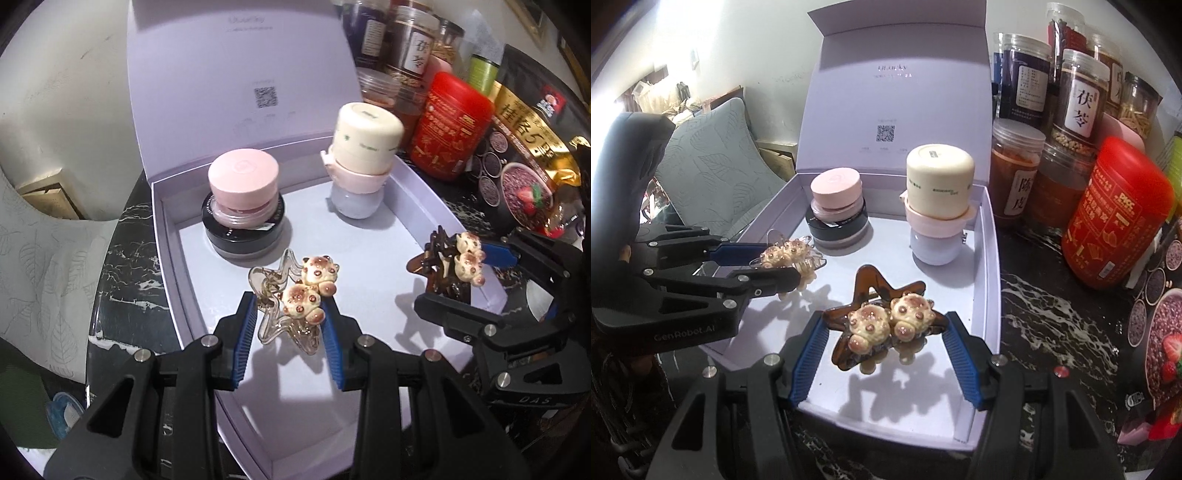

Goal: Organize objects
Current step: 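Lower the clear clip into the box with the left tool while the right tool lowers the brown clip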

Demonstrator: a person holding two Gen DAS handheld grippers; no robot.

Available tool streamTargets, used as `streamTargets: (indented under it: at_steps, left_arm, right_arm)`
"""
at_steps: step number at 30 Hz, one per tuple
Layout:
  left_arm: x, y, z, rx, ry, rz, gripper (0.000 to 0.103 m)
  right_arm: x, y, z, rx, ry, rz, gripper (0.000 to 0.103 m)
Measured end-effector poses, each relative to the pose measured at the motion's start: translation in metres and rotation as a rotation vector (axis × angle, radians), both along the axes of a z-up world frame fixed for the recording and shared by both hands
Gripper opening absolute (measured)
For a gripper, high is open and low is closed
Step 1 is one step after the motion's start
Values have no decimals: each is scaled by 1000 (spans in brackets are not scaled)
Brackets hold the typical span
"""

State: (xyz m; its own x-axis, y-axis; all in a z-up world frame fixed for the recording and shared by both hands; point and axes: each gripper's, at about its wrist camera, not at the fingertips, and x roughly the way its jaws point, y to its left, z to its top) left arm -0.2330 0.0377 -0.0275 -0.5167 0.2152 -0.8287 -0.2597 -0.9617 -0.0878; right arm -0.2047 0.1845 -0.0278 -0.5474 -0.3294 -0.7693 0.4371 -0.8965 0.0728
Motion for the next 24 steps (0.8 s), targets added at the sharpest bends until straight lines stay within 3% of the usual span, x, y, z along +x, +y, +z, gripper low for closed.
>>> streamTargets:
  at_steps: [24]
  left_arm:
    - [-28, 9, -17, -77, -22, -45, 33]
  right_arm:
    - [-49, -11, -20, 22, -44, -13, 64]
